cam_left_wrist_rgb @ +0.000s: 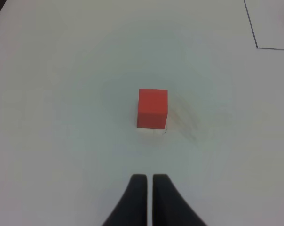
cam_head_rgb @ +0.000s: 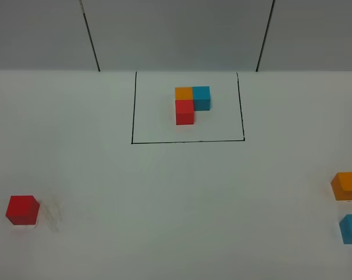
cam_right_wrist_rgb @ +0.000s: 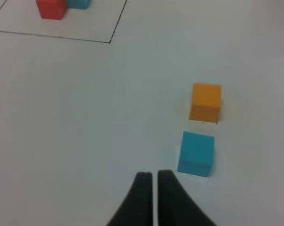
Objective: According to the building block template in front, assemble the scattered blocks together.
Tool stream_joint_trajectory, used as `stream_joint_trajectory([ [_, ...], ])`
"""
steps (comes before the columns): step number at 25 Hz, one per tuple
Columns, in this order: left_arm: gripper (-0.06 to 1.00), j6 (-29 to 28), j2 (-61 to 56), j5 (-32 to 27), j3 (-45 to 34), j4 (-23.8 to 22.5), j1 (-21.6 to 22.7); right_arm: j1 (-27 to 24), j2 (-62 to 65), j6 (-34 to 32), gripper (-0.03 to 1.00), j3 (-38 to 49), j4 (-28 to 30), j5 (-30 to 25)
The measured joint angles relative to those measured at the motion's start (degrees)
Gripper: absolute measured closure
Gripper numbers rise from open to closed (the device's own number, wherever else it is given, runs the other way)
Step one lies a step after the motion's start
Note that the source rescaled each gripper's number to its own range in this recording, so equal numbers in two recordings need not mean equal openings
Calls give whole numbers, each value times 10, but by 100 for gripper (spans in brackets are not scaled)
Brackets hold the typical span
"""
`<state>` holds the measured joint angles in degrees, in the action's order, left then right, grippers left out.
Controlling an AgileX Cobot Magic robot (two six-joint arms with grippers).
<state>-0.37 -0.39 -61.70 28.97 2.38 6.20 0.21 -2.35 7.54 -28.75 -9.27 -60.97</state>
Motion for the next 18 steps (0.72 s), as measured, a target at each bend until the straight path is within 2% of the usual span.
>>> stream_joint_trajectory([
  [10, 92, -1, 0, 0, 0, 0, 0, 0, 0, 0, 97, 0, 0, 0],
  [14, 84, 4, 0, 0, 0, 0, 0, 0, 0, 0, 97, 0, 0, 0],
  [18, 68, 19, 0, 0, 0, 1, 0, 0, 0, 0, 97, 0, 0, 0],
])
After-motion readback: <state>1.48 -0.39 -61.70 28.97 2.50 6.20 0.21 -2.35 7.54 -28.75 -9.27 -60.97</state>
